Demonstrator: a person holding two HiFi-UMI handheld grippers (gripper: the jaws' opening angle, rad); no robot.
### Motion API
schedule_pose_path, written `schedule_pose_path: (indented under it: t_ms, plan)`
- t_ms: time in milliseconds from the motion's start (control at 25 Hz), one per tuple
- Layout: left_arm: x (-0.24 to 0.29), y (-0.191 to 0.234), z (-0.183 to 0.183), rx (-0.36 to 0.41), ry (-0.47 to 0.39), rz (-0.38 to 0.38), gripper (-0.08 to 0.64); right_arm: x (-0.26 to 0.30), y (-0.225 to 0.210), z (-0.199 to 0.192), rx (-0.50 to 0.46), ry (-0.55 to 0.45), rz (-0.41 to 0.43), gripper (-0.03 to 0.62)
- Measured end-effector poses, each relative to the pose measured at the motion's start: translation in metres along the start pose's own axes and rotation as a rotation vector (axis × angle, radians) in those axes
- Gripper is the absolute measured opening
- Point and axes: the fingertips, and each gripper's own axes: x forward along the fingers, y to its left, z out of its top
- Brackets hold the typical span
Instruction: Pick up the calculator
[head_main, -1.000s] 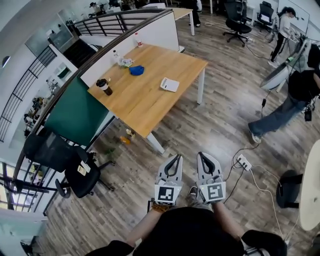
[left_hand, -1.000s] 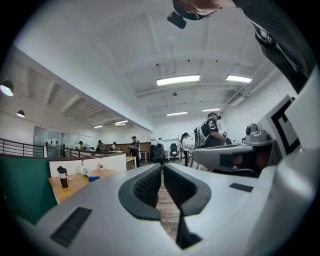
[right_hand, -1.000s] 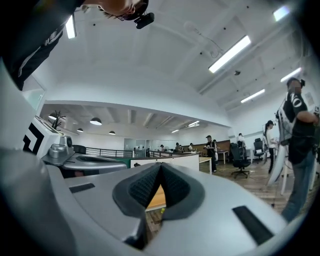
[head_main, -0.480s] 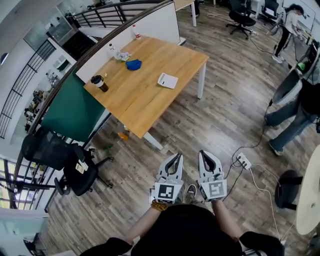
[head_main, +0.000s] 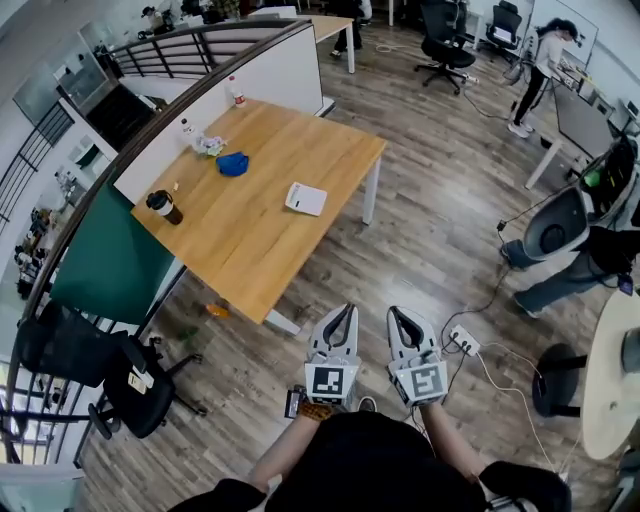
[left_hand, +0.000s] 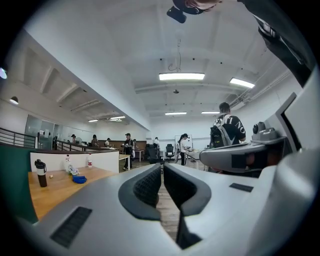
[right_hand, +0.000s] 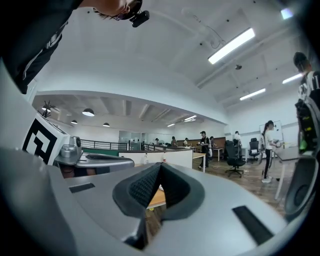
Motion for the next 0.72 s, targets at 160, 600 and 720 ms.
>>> schedule_pose_path:
  t_ms: [160,600,720]
  plan:
    - [0.024,0.026,0.012,-0.025,-0.043,0.019,0.035,0.031,0.005,0.018,-0.062,0.024,0.005,0.006]
    - [0.028,0.127,0.006,-0.076,-0.058,0.153,0.035,0.116,0.048,0.036,-0.184,0.068,0.103,0.006]
    - [0.026,0.150,0.003,-0.080,-0.052,0.191,0.035,0.135,0.059,0.042,-0.184,0.062,0.122,0.006]
